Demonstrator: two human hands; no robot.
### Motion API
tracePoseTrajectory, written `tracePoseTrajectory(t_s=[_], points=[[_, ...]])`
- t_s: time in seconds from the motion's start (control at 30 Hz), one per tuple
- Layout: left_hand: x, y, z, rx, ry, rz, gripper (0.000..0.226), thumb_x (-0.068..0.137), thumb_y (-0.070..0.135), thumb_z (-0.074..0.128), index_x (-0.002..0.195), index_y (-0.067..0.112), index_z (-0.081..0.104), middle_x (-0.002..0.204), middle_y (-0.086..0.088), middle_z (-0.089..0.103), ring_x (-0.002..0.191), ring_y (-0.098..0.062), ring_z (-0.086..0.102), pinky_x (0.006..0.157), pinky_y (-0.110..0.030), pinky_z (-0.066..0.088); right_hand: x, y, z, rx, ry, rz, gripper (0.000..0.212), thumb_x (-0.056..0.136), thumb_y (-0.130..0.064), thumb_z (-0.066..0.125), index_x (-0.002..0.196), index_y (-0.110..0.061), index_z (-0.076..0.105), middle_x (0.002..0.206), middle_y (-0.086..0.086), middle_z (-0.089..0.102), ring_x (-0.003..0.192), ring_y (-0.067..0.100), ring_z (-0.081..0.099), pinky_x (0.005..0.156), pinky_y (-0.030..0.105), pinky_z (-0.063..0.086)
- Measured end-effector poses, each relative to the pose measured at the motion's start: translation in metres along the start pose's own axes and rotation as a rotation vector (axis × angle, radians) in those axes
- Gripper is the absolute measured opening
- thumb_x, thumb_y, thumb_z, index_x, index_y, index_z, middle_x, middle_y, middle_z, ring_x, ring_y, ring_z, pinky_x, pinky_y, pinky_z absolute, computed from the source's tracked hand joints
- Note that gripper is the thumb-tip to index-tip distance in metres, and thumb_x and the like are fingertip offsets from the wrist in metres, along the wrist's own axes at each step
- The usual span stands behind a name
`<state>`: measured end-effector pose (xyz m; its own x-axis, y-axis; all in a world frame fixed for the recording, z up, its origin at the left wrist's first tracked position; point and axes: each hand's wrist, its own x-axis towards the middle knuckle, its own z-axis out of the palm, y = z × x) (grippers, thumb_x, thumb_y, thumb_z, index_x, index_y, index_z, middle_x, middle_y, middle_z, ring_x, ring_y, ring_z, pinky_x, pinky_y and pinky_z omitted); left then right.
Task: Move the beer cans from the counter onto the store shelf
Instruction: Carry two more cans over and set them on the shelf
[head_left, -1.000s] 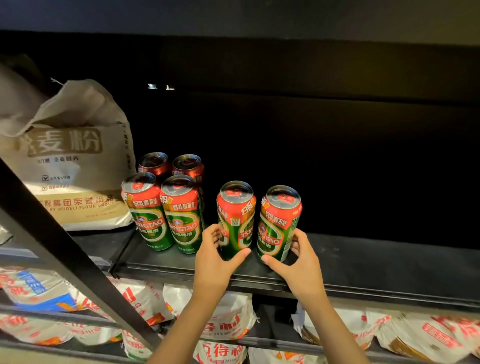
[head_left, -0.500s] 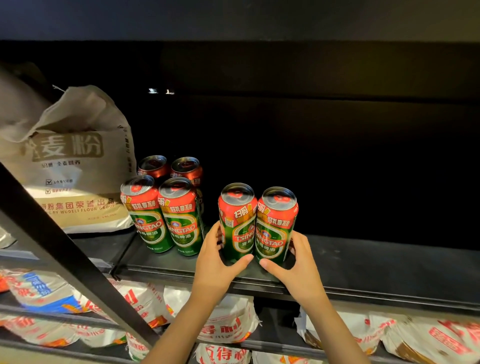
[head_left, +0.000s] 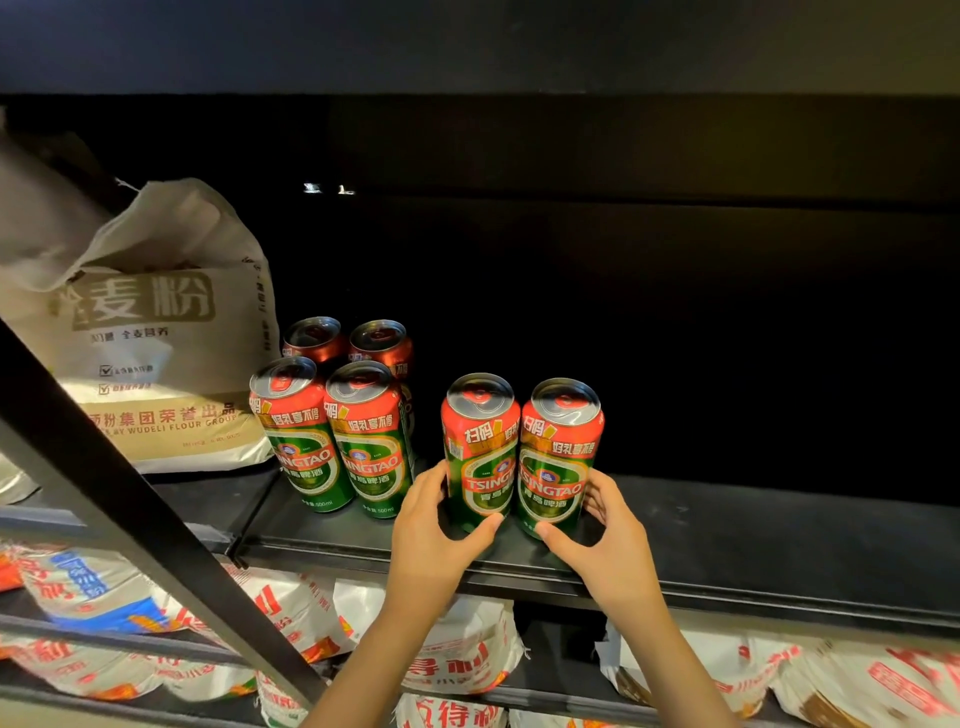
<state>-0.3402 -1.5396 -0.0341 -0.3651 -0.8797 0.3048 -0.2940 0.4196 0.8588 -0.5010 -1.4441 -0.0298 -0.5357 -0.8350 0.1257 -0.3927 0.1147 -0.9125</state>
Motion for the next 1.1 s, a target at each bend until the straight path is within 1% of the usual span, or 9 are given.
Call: tracePoseTrajectory(t_s=[0.1, 0.2, 0.3, 0.4, 0.53, 0.6, 0.7, 0.8, 1.1], points=[[0.0004, 0.0027, -0.002, 0.048, 0.003, 0.077, 0.058, 0.073, 0.048, 0.066, 0.125, 0.024, 0.053, 0.115, 0.015, 0.049, 0.112, -0.001, 0.048, 0.091, -0.008, 0.038, -0.0004, -0.0022, 0.0008, 0.002, -0.006, -0.003, 0.065, 0.076, -0.023, 0.077, 0.129, -0.035, 0.041, 0.118, -0.028, 0.049, 0.11, -0.008, 0.046, 0.085, 0.0, 0.034], [0.0004, -0.0002, -0.0006, 0.068, -0.005, 0.05, 0.065, 0.074, 0.043, 0.07, 0.131, 0.022, 0.047, 0.115, 0.014, 0.05, 0.11, 0.001, 0.049, 0.089, -0.005, 0.037, -0.0006, -0.0041, 0.002, -0.007, -0.008, -0.006, 0.063, 0.078, -0.022, 0.075, 0.122, -0.043, 0.036, 0.117, -0.033, 0.044, 0.106, -0.019, 0.041, 0.08, -0.006, 0.032], [0.0002, -0.0033, 0.0002, 0.022, 0.004, -0.045, 0.083, 0.072, 0.03, 0.078, 0.141, 0.017, 0.034, 0.127, 0.012, 0.047, 0.114, -0.001, 0.047, 0.087, 0.001, 0.035, 0.0011, -0.002, 0.0023, -0.02, 0.012, -0.024, 0.062, 0.076, -0.025, 0.077, 0.12, -0.045, 0.038, 0.122, -0.021, 0.047, 0.113, -0.009, 0.044, 0.087, -0.002, 0.033], [-0.0017, -0.0044, 0.001, 0.015, -0.016, -0.057, 0.082, 0.075, 0.025, 0.077, 0.142, 0.017, 0.031, 0.128, 0.014, 0.044, 0.117, -0.001, 0.045, 0.089, 0.001, 0.033, 0.0019, -0.0024, 0.0023, 0.011, 0.008, 0.009, 0.066, 0.071, -0.029, 0.081, 0.121, -0.042, 0.041, 0.121, -0.02, 0.05, 0.11, -0.007, 0.046, 0.083, 0.002, 0.034], [-0.0024, -0.0061, 0.0017, 0.015, -0.035, -0.032, 0.078, 0.075, 0.042, 0.068, 0.141, 0.017, 0.034, 0.132, 0.01, 0.049, 0.123, -0.001, 0.045, 0.101, -0.015, 0.037, 0.0023, 0.0017, 0.005, -0.004, 0.033, 0.001, 0.066, 0.07, -0.031, 0.082, 0.127, -0.031, 0.048, 0.124, -0.014, 0.056, 0.114, 0.002, 0.051, 0.084, 0.005, 0.036], [-0.0002, -0.004, 0.0009, -0.005, -0.041, -0.025, 0.077, 0.072, 0.047, 0.069, 0.137, 0.021, 0.036, 0.129, 0.013, 0.048, 0.121, 0.0, 0.045, 0.099, -0.014, 0.038, 0.0015, 0.0021, 0.0051, -0.013, 0.039, -0.003, 0.068, 0.071, -0.032, 0.081, 0.13, -0.028, 0.049, 0.124, -0.015, 0.057, 0.115, 0.003, 0.051, 0.085, 0.006, 0.036], [0.0041, -0.0006, 0.0001, -0.034, -0.034, -0.039, 0.077, 0.069, 0.04, 0.08, 0.132, 0.026, 0.038, 0.125, 0.016, 0.046, 0.116, 0.004, 0.045, 0.091, -0.003, 0.035, 0.001, -0.0013, 0.0038, -0.018, 0.032, -0.004, 0.063, 0.073, -0.029, 0.079, 0.128, -0.032, 0.048, 0.118, -0.022, 0.056, 0.11, -0.002, 0.051, 0.083, 0.003, 0.035], [0.0058, -0.0033, 0.0003, -0.051, -0.009, -0.074, 0.078, 0.067, 0.033, 0.082, 0.133, 0.023, 0.042, 0.124, 0.012, 0.051, 0.113, 0.0, 0.049, 0.087, -0.001, 0.037, 0.0003, -0.0042, 0.0038, -0.013, 0.029, -0.013, 0.064, 0.074, -0.025, 0.079, 0.125, -0.041, 0.042, 0.112, -0.032, 0.052, 0.105, -0.01, 0.05, 0.08, -0.002, 0.036], [0.0061, -0.0045, -0.0004, -0.082, -0.014, -0.1, 0.075, 0.07, 0.026, 0.081, 0.134, 0.02, 0.043, 0.127, 0.008, 0.053, 0.116, -0.002, 0.05, 0.09, -0.002, 0.038, 0.0002, -0.0056, 0.0043, -0.035, 0.016, -0.003, 0.064, 0.077, -0.026, 0.076, 0.132, -0.03, 0.043, 0.112, -0.028, 0.051, 0.102, -0.014, 0.047, 0.079, -0.004, 0.032]])
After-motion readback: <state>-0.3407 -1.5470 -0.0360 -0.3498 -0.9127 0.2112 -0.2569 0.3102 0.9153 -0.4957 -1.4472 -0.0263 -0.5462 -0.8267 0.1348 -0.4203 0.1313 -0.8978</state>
